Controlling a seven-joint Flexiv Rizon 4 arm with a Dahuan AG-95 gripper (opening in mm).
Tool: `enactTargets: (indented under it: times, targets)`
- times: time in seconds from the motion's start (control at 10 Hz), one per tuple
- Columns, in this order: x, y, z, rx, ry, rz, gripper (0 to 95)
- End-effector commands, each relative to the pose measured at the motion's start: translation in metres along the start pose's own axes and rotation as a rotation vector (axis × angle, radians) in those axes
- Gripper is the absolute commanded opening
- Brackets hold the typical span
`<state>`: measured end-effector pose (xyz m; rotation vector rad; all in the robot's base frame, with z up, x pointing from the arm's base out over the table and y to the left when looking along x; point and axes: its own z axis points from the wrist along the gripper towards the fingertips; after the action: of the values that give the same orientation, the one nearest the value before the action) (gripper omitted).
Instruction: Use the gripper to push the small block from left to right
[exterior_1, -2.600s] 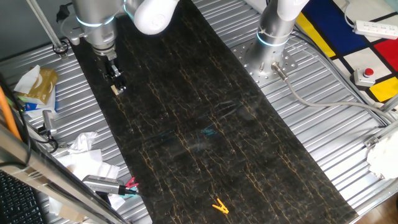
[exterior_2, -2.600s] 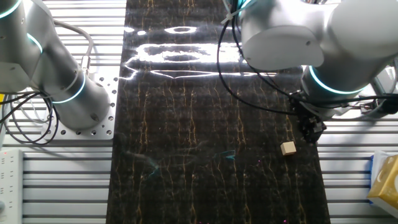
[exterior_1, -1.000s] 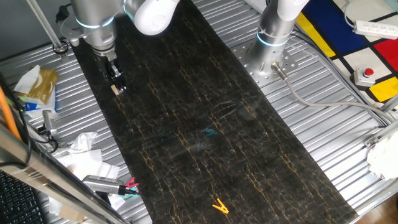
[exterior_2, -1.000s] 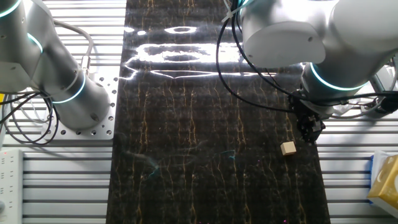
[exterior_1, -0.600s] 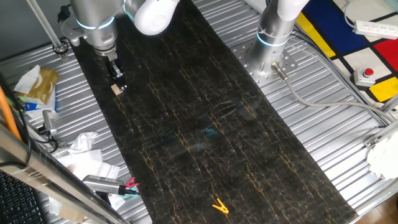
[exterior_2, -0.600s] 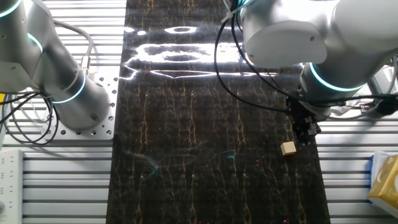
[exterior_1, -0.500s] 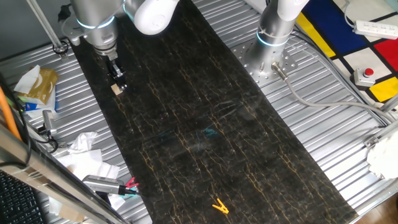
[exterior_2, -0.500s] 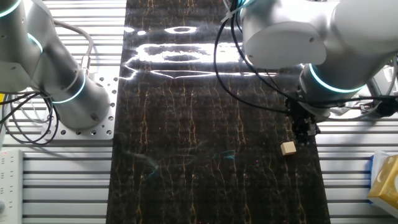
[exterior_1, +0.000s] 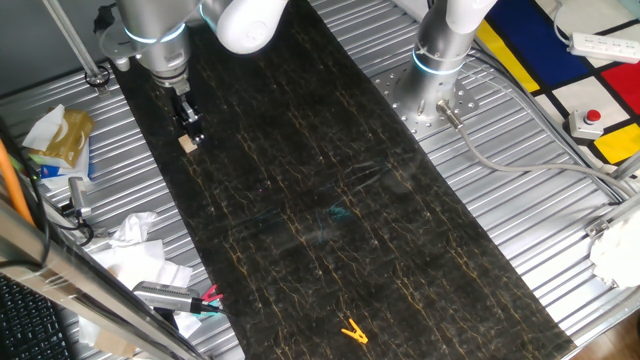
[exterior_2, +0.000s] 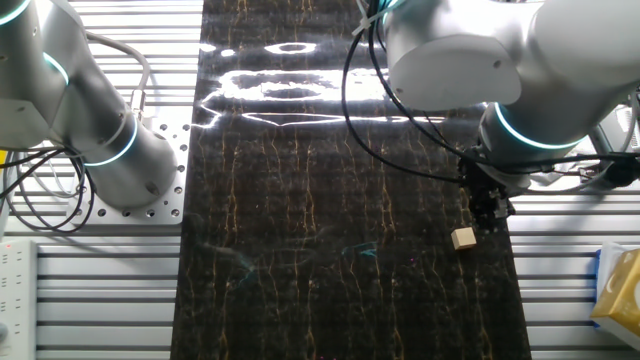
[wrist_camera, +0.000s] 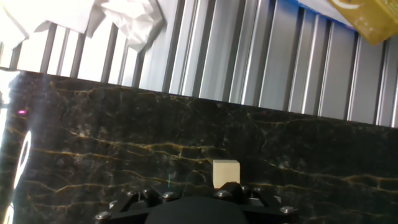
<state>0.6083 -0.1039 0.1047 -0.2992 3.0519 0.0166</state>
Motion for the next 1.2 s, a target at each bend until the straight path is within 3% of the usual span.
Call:
enactTargets:
  times: [0.1, 0.4, 1.2]
  targets:
    - [-0.0002, 0.0001, -0.0003, 0.004, 0.009, 0.016, 57.0]
    - [-0.0002, 0.0001, -0.0003, -0.011, -0.014, -0.001, 57.0]
    - [-0.0002, 0.0001, -0.0003, 0.004, -0.002, -0.014, 57.0]
